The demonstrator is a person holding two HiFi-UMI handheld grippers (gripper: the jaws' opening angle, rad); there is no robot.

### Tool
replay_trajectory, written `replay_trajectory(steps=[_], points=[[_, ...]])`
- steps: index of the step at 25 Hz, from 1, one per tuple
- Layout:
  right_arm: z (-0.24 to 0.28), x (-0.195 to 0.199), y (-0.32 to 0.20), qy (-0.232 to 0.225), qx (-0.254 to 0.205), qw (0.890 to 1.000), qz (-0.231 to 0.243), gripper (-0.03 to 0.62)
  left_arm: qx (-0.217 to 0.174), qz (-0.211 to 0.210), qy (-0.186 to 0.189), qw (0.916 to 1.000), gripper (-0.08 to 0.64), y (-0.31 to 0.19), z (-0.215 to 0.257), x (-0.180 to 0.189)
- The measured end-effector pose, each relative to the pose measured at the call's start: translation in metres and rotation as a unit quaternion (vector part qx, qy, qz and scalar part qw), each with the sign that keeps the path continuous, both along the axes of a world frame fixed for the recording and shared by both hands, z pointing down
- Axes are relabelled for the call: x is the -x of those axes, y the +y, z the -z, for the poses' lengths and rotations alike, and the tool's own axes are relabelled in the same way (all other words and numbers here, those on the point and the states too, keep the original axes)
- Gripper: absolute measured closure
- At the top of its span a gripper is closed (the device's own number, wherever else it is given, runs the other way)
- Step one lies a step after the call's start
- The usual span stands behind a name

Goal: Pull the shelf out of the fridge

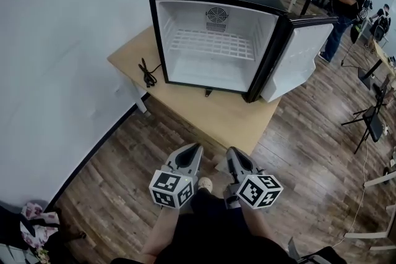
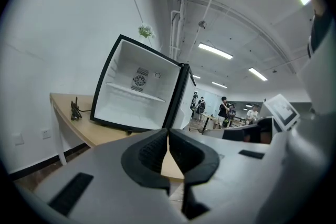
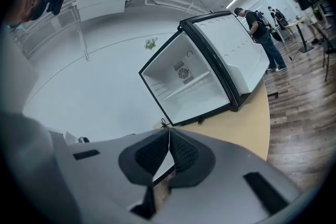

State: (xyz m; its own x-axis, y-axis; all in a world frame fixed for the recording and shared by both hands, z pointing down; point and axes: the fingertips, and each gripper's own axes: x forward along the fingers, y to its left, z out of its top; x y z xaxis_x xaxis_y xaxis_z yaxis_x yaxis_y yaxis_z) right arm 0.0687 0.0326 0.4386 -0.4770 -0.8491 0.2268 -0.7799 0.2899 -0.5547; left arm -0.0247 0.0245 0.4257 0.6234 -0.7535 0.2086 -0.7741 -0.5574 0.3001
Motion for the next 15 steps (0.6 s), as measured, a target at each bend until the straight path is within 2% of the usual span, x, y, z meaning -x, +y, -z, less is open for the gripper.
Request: replay_trajectory(steps=[7, 15], points=[[-0.001, -0.006, -0.046, -0.009, 0.0, 1.0, 0.003, 0.6, 0.001, -0.01, -0.008, 0.9999, 0.549, -0.044, -0.001, -0.013], [-0.008, -0.013, -0.099, -0.015, -0.002, 1.0, 0.002, 0.6, -0.003, -0.002, -0.007, 1.0, 0.549, -0.096, -0.009, -0.013]])
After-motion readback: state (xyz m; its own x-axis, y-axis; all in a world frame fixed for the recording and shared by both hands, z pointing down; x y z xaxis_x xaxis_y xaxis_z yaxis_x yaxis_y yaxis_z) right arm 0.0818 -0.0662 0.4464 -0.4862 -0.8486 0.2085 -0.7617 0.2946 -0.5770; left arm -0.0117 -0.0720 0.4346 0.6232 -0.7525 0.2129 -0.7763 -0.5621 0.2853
